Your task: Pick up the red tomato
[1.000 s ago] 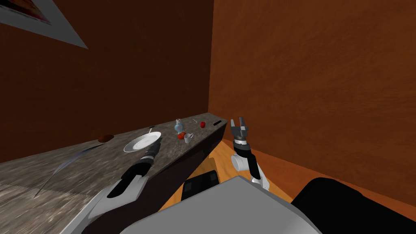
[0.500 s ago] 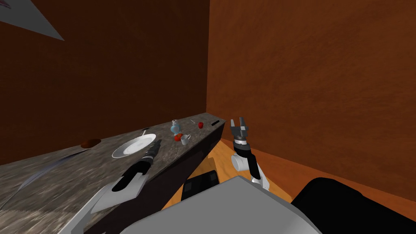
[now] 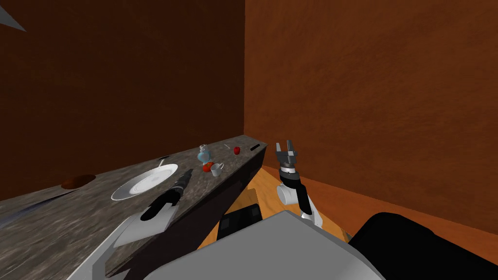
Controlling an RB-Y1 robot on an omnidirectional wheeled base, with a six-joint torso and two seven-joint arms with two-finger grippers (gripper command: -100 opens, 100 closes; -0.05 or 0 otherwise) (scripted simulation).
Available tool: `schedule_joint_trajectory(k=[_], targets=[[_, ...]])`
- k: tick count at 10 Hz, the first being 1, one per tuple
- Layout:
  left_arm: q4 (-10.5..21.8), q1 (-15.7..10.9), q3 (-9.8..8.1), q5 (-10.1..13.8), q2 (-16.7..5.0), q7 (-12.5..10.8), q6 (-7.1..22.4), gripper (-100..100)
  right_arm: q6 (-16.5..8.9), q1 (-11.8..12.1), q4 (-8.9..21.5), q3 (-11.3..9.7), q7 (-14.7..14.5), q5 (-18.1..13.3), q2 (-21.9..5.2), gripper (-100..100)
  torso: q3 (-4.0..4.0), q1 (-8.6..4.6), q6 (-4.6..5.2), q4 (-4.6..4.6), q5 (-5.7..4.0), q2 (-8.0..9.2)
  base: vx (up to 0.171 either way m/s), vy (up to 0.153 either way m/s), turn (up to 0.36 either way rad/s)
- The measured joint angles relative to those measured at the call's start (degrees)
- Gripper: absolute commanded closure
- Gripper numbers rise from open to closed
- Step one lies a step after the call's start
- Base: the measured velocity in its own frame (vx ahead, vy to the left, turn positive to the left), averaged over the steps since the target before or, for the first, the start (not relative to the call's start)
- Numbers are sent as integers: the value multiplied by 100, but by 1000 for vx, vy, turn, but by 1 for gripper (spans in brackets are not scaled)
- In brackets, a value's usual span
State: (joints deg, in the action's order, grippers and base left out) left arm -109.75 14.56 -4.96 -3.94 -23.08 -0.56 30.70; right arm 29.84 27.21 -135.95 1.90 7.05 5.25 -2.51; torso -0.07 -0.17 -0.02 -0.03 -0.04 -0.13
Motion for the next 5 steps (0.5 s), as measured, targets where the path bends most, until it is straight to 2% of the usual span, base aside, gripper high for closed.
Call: schedule_joint_trajectory(k=[5], targets=[[221, -260, 70, 72, -188, 196, 781, -100, 0, 0, 0, 0, 0, 0, 0, 0, -2, -8, -1, -1, -2, -3, 47, -60, -103]])
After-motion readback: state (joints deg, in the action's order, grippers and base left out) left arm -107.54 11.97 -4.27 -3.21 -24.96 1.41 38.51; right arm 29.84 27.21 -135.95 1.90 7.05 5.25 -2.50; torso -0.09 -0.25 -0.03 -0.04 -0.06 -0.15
